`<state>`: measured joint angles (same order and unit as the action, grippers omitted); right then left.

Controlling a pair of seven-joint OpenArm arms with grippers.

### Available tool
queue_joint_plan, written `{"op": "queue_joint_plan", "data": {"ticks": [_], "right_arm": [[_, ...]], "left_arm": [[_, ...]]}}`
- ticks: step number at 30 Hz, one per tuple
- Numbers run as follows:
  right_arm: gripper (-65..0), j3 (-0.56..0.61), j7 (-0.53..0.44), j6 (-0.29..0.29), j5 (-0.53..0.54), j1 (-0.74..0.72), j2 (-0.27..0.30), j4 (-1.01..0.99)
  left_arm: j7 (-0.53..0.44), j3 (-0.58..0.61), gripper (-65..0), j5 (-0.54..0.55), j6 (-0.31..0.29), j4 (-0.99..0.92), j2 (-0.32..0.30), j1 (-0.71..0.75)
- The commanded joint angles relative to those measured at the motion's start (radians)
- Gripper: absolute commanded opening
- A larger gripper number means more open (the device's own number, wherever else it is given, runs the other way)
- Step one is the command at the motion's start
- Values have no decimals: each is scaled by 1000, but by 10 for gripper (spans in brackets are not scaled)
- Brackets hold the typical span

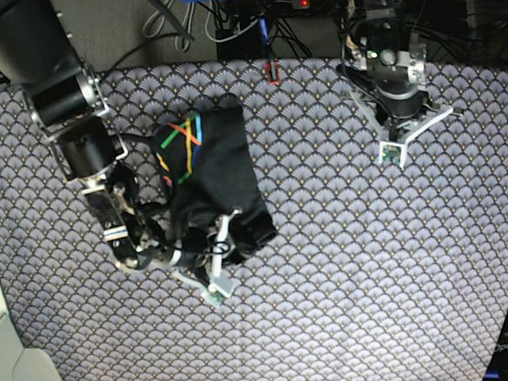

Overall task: Fold the T-shirt properly
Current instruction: 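Straighten the bundle's edge with the right gripper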

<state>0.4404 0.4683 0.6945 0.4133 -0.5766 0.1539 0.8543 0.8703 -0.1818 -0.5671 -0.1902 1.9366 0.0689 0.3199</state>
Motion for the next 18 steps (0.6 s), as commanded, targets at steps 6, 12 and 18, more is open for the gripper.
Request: {"op": "queue_joint_plan", "data": {"ticks": [6,12,18], "right_arm": [[-490,-7,-124,4,14,-50,2,-129],[-488,-8,-187,4,16,-50,6,-139],[-490,-110,-168,4,19,-50,14,-132]], "left_arm": [[-13,0,-647,-9,7,21,1,15],[-13,0,-647,-9,7,21,2,15],[-13,0,-647,-9,7,21,4,17]]}}
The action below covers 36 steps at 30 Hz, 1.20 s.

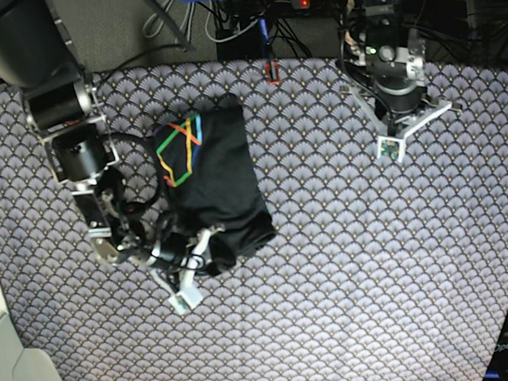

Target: Fold the T-shirt properly

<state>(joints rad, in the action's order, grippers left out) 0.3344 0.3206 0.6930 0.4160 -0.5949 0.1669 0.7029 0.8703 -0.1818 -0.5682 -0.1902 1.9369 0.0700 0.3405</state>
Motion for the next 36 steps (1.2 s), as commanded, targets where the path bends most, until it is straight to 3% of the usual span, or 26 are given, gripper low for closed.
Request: {"op": "queue_joint_plan", "data": {"ticks": [1,5,11,13,16,19,25,32,36], "right_arm": [[-490,-14,-7,5,16,-30,15,24],[-491,-22,56,5,16,23,50,165],[-491,-21,151,5,11,217,105,570],[-491,-24,183,5,11,289,121,682],[-491,-24,199,5,11,376,142,783],[-491,-51,200,5,10,444,159,817],[-491,-157,191,5,10,507,165,751],[-491,-199,190,5,10,505,167,630],[-491,-202,199,5,11,560,210,752]], "left_arm": [[-13,0,-647,-6,7,20,1,-2],[-13,0,-647,-6,7,20,1,-4],[-16,5,-647,-3,2,34,0,-24],[-15,3,-647,-3,-50,45,0,-27],[-15,0,-647,-3,-193,48,0,-36],[-15,-2,-647,-3,-291,48,0,-39],[-15,-35,-647,-3,-363,48,0,-33],[-13,-101,-647,-3,-508,46,0,-7],[-13,-109,-647,-3,-508,46,0,27]]}}
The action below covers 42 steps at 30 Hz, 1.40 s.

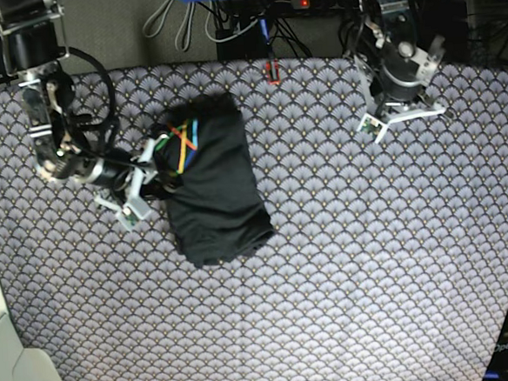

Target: Fold the T-shirt properly

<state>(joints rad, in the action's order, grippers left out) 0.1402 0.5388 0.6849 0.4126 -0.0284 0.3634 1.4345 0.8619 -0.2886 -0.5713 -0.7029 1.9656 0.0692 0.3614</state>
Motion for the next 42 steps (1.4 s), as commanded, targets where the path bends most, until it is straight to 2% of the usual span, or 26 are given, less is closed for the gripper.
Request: {"op": "queue_joint_plan", "data": {"ticks": [1,5,8,14,23,26,30,33,37,42], "right_arm": [[-491,-7,-19,13,15,14,23,71],[-491,-61,-16,13,13,112,55,249],[-492,-161,11,13,13,200,55,317],[-498,-374,24,13,13,397,55,374],[-650,-664,31,13,13,671,53,388],[-650,-730,31,13,12,743,50,384],[-650,-818,31,13,12,815,-2,383],[-650,-838,25,13,-60,832,-40,337],[-650,-839,-3,13,-251,775,-76,168],[-650,-838,-171,13,-334,747,-77,-110]], "left_arm": [[-5,-2,-647,0,5,18,1,17],[-7,-2,-647,0,5,18,-1,47],[-7,-2,-647,0,5,18,-1,80],[-7,-4,-647,0,5,19,-56,161],[-7,-85,-647,0,5,19,-32,271],[-7,-87,-647,0,5,19,-26,298],[-7,-80,-647,33,5,8,-24,350],[-7,-87,-647,109,5,-22,-32,379],[-14,-88,-647,132,5,-170,-61,373],[-22,-111,-647,187,5,-368,-82,324]]}}
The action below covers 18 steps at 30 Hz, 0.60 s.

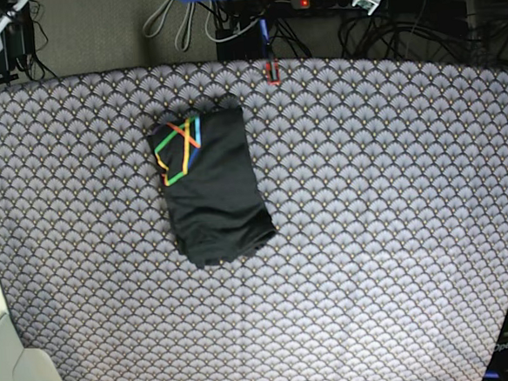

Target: Fold the T-shirt properly

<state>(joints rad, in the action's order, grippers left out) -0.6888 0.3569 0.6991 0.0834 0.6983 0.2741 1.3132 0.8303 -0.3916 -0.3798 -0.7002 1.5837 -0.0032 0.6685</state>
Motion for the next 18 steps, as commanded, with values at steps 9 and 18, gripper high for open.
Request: {"op": "queue_joint_plan", "data": {"ticks": [9,18], "right_arm": [[-650,-6,-312,-1,-239,-296,49,-677],[-650,-4,-609,-17,-448,-449,15,-1016]], "left_arm": [[-282,-54,-647,40,2,-576,-70,-214],[-616,-53,-647,38,167,-1238,-116,-488]]}}
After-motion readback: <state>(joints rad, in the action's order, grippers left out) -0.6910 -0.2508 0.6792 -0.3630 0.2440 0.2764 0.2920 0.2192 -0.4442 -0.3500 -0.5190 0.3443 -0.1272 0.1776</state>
